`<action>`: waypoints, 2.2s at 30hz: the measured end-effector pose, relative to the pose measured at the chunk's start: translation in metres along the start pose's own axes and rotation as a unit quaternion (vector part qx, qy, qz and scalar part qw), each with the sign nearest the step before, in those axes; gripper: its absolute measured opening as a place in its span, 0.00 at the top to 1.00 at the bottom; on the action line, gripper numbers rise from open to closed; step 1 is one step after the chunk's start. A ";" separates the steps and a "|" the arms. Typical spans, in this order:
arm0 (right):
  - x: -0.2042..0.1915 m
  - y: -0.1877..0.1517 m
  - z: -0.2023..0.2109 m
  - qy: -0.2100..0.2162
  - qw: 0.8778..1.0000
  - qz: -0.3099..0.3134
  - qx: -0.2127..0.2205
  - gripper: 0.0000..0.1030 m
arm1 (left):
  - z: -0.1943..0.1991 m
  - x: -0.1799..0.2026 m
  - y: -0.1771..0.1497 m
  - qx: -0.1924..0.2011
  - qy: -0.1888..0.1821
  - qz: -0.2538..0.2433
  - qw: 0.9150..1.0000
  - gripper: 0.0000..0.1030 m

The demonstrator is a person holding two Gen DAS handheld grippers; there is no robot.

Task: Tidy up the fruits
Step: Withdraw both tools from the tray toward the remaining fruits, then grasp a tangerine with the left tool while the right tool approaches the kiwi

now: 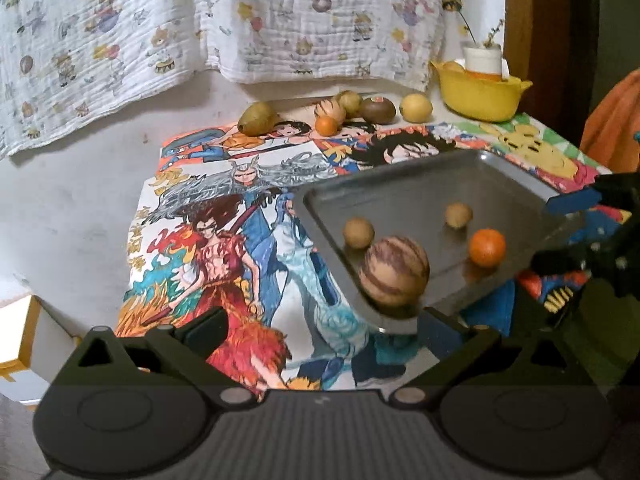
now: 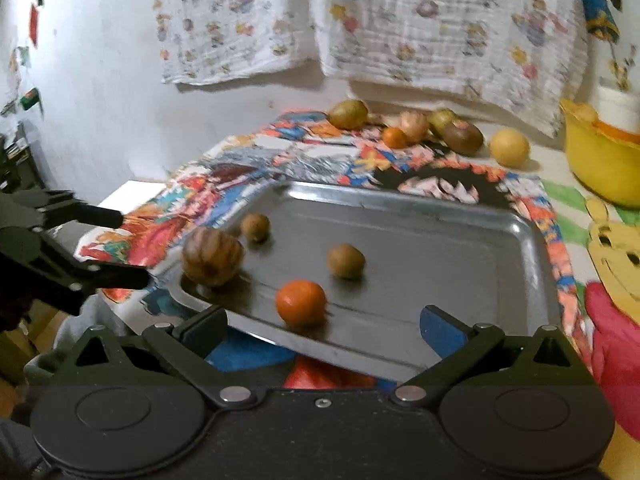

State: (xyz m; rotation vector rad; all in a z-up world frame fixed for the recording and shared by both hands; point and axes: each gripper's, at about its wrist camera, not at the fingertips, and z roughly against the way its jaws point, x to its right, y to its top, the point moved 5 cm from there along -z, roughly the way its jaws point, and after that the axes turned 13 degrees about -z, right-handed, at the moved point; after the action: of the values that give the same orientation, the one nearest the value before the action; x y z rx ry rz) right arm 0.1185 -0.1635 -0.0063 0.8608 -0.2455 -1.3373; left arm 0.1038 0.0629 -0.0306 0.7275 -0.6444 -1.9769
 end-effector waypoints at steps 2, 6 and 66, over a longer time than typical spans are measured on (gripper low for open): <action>0.007 -0.002 0.000 -0.013 1.000 -0.008 -0.003 0.01 | 0.001 0.000 -0.002 -0.005 0.002 -0.003 1.000 0.01; 0.018 -0.002 0.004 -0.033 0.999 -0.011 -0.001 0.01 | 0.000 -0.006 -0.005 -0.021 0.016 -0.004 1.000 0.01; 0.096 0.240 -0.158 -0.074 0.996 -0.043 0.016 0.01 | -0.207 -0.083 0.160 0.026 -0.041 -0.017 0.999 0.01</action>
State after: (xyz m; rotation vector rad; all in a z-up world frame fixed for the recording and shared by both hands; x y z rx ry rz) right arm 0.4193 -0.1906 0.0169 0.8071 -0.3498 -1.4832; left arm 0.3764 0.0315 -0.0443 0.6954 -0.7392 -2.0360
